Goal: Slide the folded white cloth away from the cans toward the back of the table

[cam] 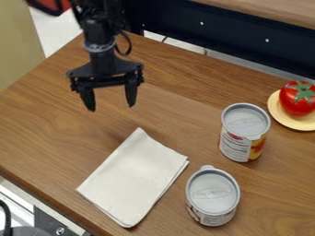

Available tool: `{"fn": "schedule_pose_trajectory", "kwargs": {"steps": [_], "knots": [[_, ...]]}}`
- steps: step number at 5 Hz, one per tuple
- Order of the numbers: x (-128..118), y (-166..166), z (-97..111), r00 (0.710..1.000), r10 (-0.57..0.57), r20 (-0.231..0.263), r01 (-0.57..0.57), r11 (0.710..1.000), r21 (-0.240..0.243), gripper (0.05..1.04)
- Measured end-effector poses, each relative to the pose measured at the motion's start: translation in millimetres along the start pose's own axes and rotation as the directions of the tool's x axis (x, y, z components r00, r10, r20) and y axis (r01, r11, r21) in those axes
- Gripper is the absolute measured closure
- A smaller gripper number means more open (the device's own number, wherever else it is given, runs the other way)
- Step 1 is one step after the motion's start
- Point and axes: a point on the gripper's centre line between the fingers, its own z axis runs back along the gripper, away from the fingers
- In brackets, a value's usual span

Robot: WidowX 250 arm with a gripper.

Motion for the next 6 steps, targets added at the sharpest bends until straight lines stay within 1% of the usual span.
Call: {"fn": "schedule_pose_trajectory", "kwargs": {"steps": [1,2,3,4,5,6], "knots": [[-29,-3,-6,1.000,-0.019,0.013,0.019,1.000,0.002,0.366],[-45,-9,-9,0.998,-0.048,-0.031,0.047,0.999,-0.014,0.661],[-52,-18,-14,1.000,-0.008,-0.014,0.008,0.999,-0.034,0.895],[-65,-23,-22,0.999,-0.037,0.013,0.037,0.998,-0.047,1.021],[-72,-24,-34,1.000,-0.015,-0.001,0.015,0.998,-0.059,1.030],[-72,-23,-45,1.000,-0.003,-0.013,0.002,0.999,-0.043,1.030]]}}
